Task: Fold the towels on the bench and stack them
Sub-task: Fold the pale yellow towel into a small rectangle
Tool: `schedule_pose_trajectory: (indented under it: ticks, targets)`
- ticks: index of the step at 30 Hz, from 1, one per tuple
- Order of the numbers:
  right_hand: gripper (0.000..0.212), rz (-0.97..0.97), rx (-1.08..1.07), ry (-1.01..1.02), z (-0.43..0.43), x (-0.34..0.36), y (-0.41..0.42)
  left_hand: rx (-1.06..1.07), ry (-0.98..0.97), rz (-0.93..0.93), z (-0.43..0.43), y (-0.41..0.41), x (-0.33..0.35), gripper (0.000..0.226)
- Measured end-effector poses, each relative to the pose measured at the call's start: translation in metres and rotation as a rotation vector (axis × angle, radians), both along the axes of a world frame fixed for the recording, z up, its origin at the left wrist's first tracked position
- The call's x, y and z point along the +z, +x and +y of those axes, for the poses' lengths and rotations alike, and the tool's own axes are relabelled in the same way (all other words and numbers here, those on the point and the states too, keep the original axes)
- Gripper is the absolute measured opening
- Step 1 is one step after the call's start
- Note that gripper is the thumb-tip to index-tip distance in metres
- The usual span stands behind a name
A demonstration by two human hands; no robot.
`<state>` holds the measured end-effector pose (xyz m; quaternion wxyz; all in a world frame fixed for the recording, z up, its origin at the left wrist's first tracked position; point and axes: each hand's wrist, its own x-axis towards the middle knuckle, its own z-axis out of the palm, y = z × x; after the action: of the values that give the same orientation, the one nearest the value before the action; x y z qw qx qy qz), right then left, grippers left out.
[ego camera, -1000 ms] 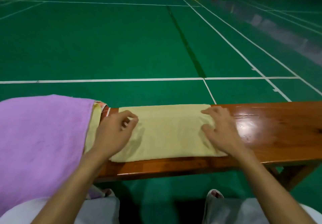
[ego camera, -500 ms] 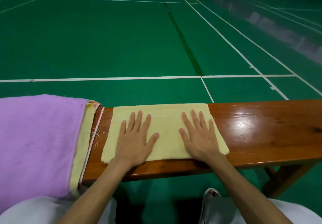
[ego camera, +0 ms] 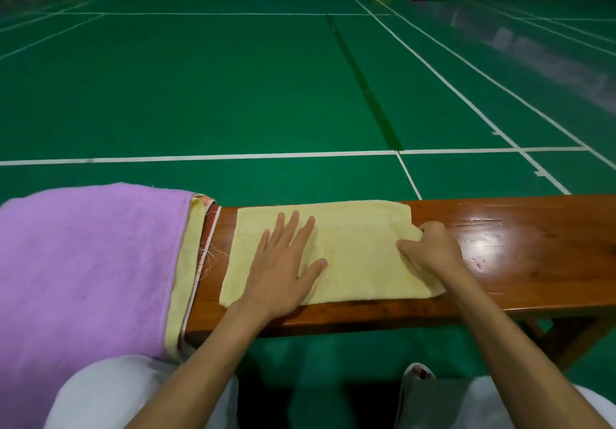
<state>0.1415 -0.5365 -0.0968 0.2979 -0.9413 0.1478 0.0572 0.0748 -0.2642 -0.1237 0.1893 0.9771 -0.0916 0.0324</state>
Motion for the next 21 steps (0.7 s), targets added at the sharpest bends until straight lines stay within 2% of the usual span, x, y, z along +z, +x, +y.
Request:
schedule_pose_trajectory:
  ticks: [2,4,6,9,11,13,16,18,21]
  targets:
    - [0.015,0.006,0.021,0.106,-0.001,0.002,0.001,-0.012,0.053,0.056,-0.006,-0.001,-0.007,0.070]
    - [0.022,-0.022,-0.003,0.263,-0.005,0.009,0.003,-0.020,0.121,0.065,-0.014,-0.003,-0.013,0.071]
    - [0.020,-0.041,-0.037,0.431,-0.012,0.021,0.003,-0.042,0.046,0.073,-0.022,-0.005,-0.013,0.071]
    - [0.014,-0.040,-0.089,0.612,-0.027,0.035,0.001,-0.048,-0.356,0.075,-0.033,-0.008,-0.004,0.060]
    - [0.025,-0.058,-0.085,0.634,-0.035,0.040,-0.001,0.046,-0.663,0.046,-0.036,-0.009,0.009,0.035]
    - [0.037,-0.109,-0.075,0.655,-0.034,0.047,-0.003,0.197,-0.995,0.162,-0.033,-0.004,0.023,0.021]
    - [0.061,-0.192,-0.009,0.723,-0.015,0.058,-0.007,0.344,-1.504,0.567,-0.013,0.006,0.036,0.036]
    - [0.075,-0.204,0.131,0.778,0.009,0.065,-0.009,0.342,-1.687,0.728,-0.003,0.010,0.035,0.049]
    - [0.093,-0.119,0.442,0.789,0.056,0.071,-0.017,0.308,-1.874,0.857,0.001,0.011,0.030,0.069]
